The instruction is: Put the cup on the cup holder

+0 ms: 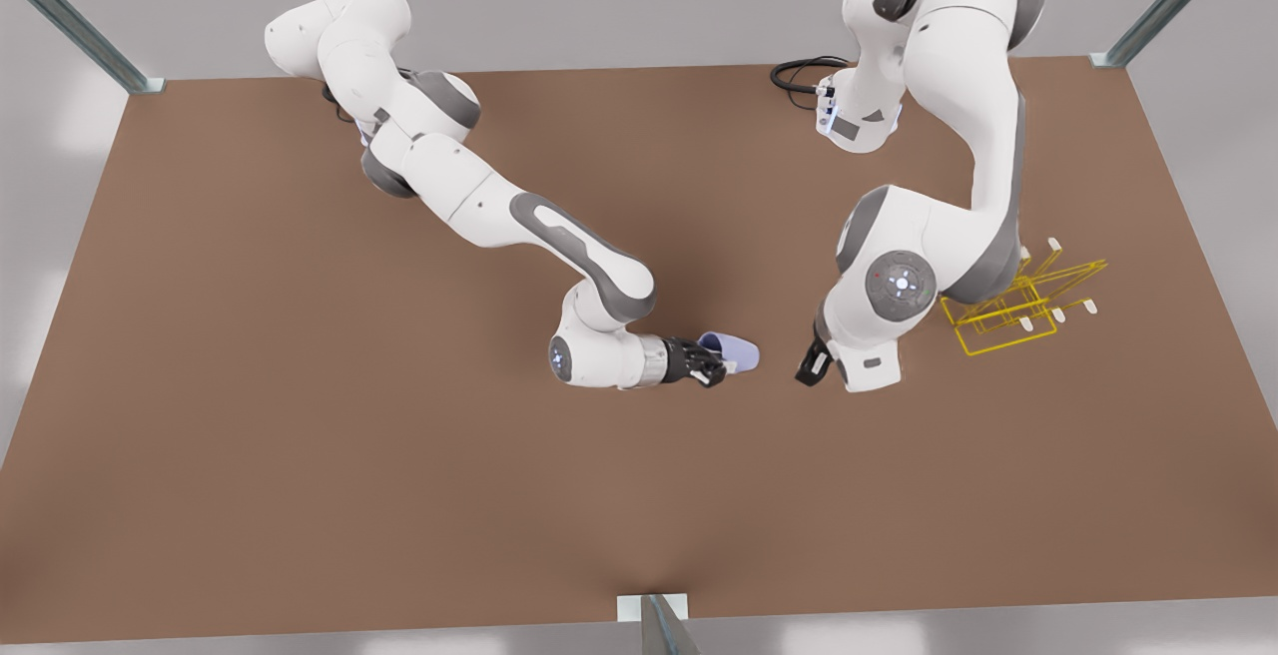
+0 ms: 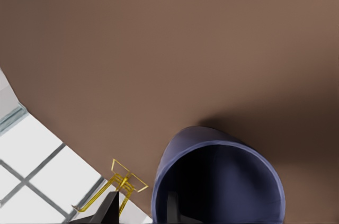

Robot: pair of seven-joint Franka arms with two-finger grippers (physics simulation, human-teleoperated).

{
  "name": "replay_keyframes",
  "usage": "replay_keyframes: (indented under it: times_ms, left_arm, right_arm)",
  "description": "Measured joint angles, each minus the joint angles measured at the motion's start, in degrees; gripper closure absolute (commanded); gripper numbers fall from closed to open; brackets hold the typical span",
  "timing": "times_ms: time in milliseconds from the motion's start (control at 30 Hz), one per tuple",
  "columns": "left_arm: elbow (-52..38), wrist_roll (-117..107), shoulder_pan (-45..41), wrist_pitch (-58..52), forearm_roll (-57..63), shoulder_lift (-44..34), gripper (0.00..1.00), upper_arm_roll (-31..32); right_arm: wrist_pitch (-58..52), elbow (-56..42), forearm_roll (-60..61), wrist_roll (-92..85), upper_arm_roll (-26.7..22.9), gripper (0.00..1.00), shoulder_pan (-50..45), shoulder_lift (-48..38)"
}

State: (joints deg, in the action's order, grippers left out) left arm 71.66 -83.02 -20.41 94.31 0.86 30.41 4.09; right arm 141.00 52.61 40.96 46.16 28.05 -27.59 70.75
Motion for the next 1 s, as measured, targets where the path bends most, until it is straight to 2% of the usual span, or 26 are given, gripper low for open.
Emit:
replay_keyframes:
  times_ms: [67,133,200,267,367,500,533,600,633,667,733,800,1000]
  left_arm:
    - [0.01,-7.78,-1.78,1.73,0.14,0.82,0.00,0.04]
    - [0.01,-14.81,-2.65,3.06,0.22,1.02,0.00,0.04]
    - [0.05,-21.13,-3.11,4.07,0.29,1.11,0.00,0.04]
    - [0.08,-26.85,-3.81,4.89,0.37,1.13,0.00,0.04]
    - [0.40,-34.28,-6.03,6.32,0.57,2.31,0.00,0.01]
    - [0.61,-42.36,-8.54,9.96,0.64,4.31,0.00,0.04]
    - [0.61,-44.12,-8.91,10.65,0.78,4.76,0.00,0.04]
    - [1.05,-47.35,-9.23,12.06,1.08,5.20,0.00,-0.19]
    - [1.64,-48.90,-9.25,12.56,1.30,5.22,0.00,-0.40]
    - [2.05,-50.53,-9.22,12.85,1.50,5.17,0.00,-0.57]
    - [2.82,-53.70,-9.35,13.24,1.75,5.19,0.00,-0.71]
    - [3.66,-56.59,-9.75,13.69,1.90,5.47,0.00,-0.68]
    - [5.65,-63.50,-10.79,16.51,3.77,8.70,0.00,-0.65]
  right_arm:
    - [0.19,0.12,-0.14,1.63,-0.08,0.00,0.42,-0.55]
    - [0.21,5.05,-2.50,3.02,-0.56,0.00,2.78,-4.43]
    - [-0.21,13.94,-8.62,3.59,-0.75,0.00,7.66,-11.17]
    - [-2.95,17.09,-19.66,3.57,-0.81,0.00,12.94,-15.82]
    - [-10.92,17.82,-37.16,2.66,-0.81,0.00,21.39,-25.18]
    - [-27.78,16.19,-47.74,-2.44,-0.55,0.00,37.03,-44.21]
    - [-32.76,16.53,-48.67,-4.14,-2.23,0.00,38.09,-49.02]
    - [-40.05,23.09,-46.14,-7.82,-18.65,0.00,30.81,-58.43]
    - [-42.54,27.03,-45.04,-9.70,-23.20,0.00,29.08,-62.16]
    - [-44.58,30.43,-44.19,-11.49,-25.35,0.00,29.21,-65.07]
    - [-47.46,32.08,-43.03,-14.77,-27.04,0.00,30.80,-66.30]
    - [-49.47,29.77,-42.37,-17.67,-27.33,0.00,31.59,-63.72]
    - [-49.43,29.14,-41.05,-24.79,-27.21,0.00,27.21,-60.23]
